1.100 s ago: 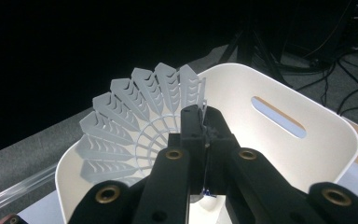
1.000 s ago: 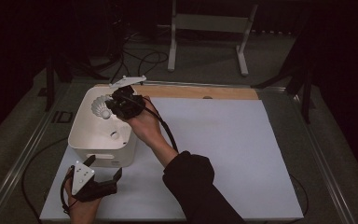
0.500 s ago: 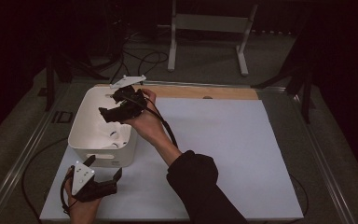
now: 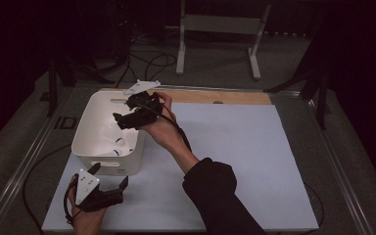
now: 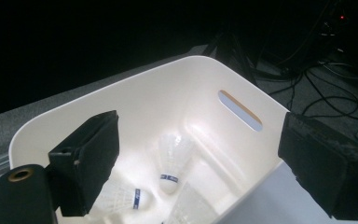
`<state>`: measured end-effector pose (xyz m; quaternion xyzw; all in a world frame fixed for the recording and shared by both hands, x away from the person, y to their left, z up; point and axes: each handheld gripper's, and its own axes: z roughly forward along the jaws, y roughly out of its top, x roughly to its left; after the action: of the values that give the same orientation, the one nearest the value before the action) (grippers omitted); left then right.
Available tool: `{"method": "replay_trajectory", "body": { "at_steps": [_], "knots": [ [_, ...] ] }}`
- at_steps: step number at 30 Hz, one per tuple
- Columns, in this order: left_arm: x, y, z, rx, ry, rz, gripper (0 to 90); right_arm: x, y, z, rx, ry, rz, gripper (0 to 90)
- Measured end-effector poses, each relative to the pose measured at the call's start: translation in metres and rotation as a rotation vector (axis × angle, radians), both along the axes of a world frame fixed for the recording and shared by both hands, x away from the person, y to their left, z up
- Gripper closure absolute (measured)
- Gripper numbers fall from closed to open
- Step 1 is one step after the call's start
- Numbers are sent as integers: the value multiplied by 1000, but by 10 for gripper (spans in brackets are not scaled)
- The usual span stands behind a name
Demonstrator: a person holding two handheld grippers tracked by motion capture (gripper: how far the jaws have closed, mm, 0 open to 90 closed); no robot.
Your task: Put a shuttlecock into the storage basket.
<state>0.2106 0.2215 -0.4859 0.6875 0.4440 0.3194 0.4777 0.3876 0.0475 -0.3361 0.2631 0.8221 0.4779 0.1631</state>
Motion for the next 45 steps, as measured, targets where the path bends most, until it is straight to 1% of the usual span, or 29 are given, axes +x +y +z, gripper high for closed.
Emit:
{"method": "replay_trajectory", "body": {
  "at_steps": [8,18,20,28,32,35,40,43,45],
  "knots": [
    [0,0,0,2,2,0,0,5,-15,-2,2,-1,-39,112],
    [0,0,0,0,3,2,0,11,-37,-7,8,14,-80,111],
    [0,0,0,1,3,1,0,12,-42,-7,10,10,-88,111],
    [0,0,0,-3,-2,4,0,12,-59,-11,17,15,-123,93],
    [0,0,0,-3,-1,5,0,11,-69,-11,26,9,-156,85],
    [0,0,0,-1,0,3,0,9,-77,-12,27,0,-169,84],
    [0,0,0,2,-2,4,0,8,-91,-15,41,11,-181,84],
    [0,0,0,0,-2,4,0,6,-101,-17,50,7,-185,84],
    [0,0,0,3,-2,2,0,5,-107,-19,55,17,-191,84]
  ]
}}
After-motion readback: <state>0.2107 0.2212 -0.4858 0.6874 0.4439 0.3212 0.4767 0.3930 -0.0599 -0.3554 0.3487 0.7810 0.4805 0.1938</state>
